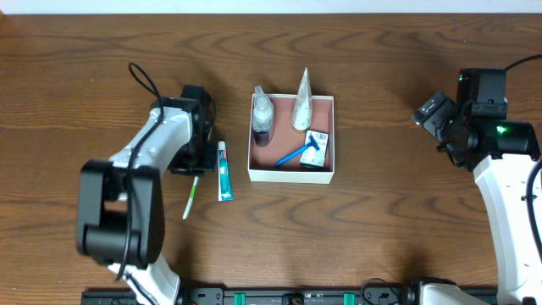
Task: Pack container
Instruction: 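Carry the toothbrush over the box and open the left gripper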
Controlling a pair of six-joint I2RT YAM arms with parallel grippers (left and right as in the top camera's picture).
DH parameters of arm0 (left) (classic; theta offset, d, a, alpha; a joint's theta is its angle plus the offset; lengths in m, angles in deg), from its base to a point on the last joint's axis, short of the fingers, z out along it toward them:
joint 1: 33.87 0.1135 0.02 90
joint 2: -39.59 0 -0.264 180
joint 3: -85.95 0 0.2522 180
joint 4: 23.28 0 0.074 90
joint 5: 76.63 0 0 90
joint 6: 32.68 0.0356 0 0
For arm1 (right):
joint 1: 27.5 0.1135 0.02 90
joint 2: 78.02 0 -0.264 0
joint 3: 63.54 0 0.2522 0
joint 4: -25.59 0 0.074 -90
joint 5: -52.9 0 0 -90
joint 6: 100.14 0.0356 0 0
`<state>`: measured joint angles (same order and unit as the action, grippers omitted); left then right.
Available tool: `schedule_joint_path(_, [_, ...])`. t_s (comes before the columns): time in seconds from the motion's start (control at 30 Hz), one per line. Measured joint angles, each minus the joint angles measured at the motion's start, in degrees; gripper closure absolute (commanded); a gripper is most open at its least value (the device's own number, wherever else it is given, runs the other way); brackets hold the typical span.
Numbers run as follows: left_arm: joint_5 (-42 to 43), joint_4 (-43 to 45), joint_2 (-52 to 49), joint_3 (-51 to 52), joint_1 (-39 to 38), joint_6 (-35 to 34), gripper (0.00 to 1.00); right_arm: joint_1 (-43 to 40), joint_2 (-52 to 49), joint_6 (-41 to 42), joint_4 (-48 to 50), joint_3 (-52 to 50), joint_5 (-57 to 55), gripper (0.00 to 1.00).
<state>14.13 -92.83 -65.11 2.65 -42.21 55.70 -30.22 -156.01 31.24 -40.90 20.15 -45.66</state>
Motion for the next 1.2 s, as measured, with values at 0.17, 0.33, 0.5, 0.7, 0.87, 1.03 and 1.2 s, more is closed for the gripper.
schedule_joint_path(0.17, [-0.31,-0.66,11.72,-4.85,-0.39,-0.07,0.94,0.0,0.0,0.0,0.0,0.0,0.0,0.01])
schedule_joint_path(0.33, [-0.81,-0.66,23.3,-6.1,-4.39,-0.04,0.94,0.0,0.0,0.0,0.0,0.0,0.0,0.01])
schedule_joint_path(0.5, [0.33,0.0,27.21,-6.1,-13.03,4.35,0.94,0.0,0.0,0.0,0.0,-0.02,0.0,0.01])
schedule_joint_path(0.7, [4.07,5.62,25.42,-5.7,-24.98,20.17,0.94,0.0,0.0,0.0,0.0,-0.02,0.02,0.01])
schedule_joint_path(0.87, [5.14,11.87,21.03,-5.33,-30.58,34.95,0.94,0.0,0.0,0.0,0.0,-0.02,0.0,0.01])
schedule_joint_path(1.03, [5.29,16.74,14.75,-5.16,-31.63,42.56,0.94,0.0,0.0,0.0,0.02,0.0,0.0,0.01])
schedule_joint_path(1.2, [4.76,21.33,7.52,-5.09,-31.01,45.27,0.86,0.0,0.0,0.0,0.02,0.0,0.0,0.01])
